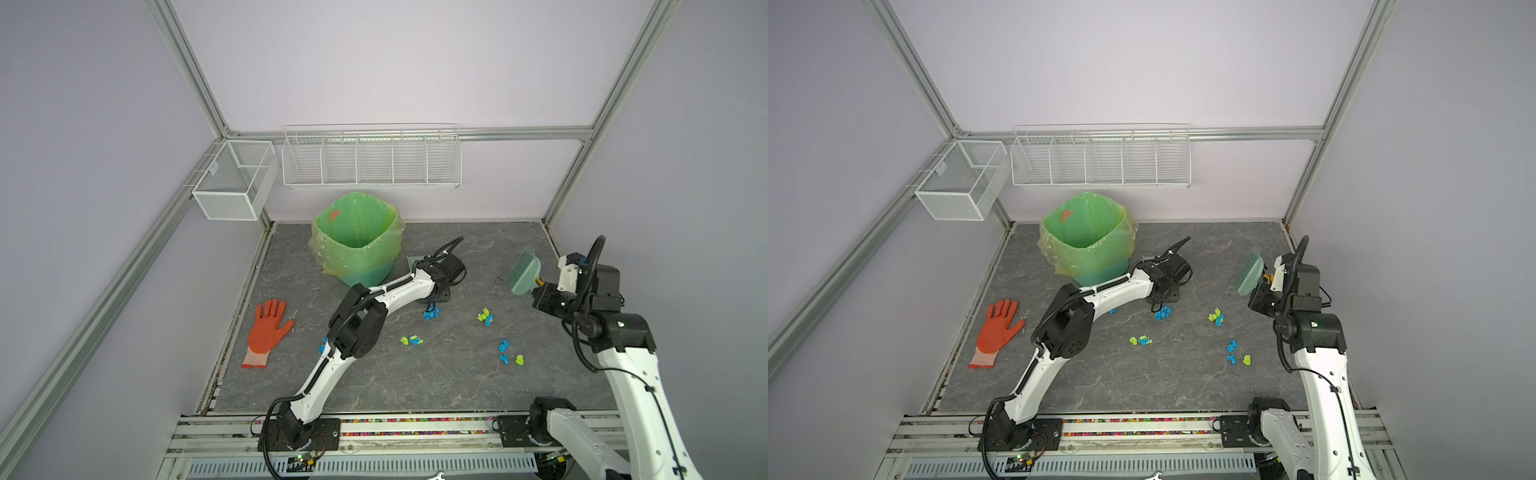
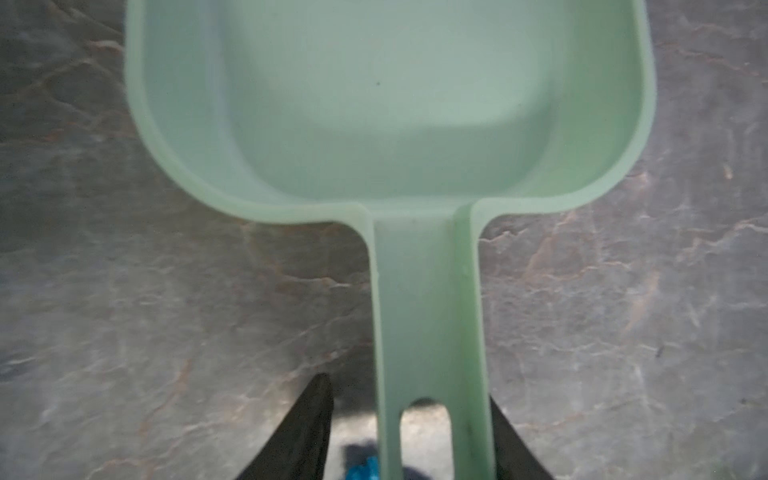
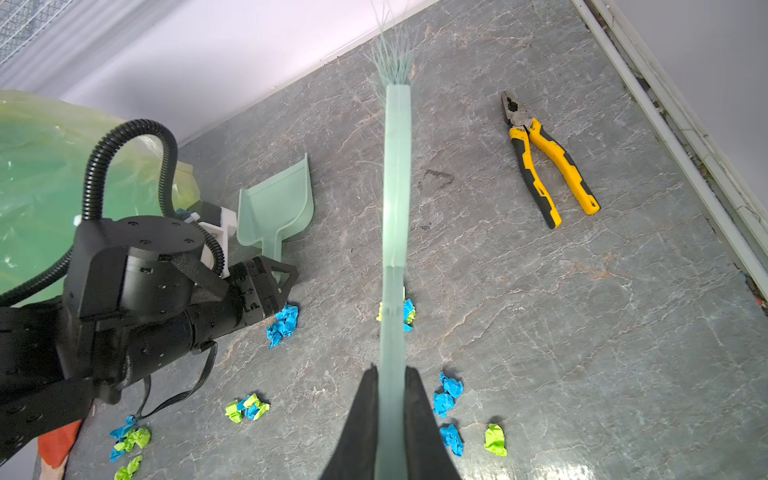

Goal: Sweep away the paper scraps from the table
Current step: 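Close the left gripper on the dustpan handle end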

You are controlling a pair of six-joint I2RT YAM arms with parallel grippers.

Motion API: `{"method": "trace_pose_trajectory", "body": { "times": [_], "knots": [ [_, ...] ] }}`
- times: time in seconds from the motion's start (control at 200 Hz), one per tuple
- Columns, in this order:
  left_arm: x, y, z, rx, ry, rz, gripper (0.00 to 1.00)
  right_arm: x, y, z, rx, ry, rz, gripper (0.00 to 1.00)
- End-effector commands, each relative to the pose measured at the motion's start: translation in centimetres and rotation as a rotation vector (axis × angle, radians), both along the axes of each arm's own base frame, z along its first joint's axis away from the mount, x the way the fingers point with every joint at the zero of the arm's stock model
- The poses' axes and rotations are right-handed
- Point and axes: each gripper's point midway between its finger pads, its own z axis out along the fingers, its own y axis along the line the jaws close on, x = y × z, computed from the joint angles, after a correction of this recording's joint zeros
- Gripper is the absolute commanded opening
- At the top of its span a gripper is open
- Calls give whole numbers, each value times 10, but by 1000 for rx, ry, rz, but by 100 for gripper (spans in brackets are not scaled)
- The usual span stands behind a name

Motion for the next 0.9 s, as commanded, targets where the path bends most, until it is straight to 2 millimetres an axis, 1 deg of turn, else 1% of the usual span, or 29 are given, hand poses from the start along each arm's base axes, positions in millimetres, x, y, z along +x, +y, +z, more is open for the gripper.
{"method": "trace_pose_trajectory", "body": {
  "times": [0.0,0.05,0.13,0.215,0.375,0.53,0.59,0.745,0.9],
  "knots": [
    [3,28,19,83,-36,-4,47,5,3,2,24,-30,10,7],
    [4,29,24,75,-44,-15,47,5,4,1,28,-28,8,7],
    [3,24,34,48,-58,-59,47,4,4,3,31,-33,10,7],
    [3,22,40,43,-64,-80,48,3,5,4,30,-38,11,7],
    [7,21,37,8,-37,-100,48,2,5,5,27,-41,17,7],
    [9,15,36,0,-40,-140,49,3,7,6,33,-45,32,7],
    [10,14,36,8,-37,-158,49,4,8,6,34,-45,35,7],
    [12,18,35,53,-41,-174,49,6,9,7,37,-49,40,7],
    [11,18,28,68,-28,-190,48,7,9,8,29,-46,46,7]
  ]
}}
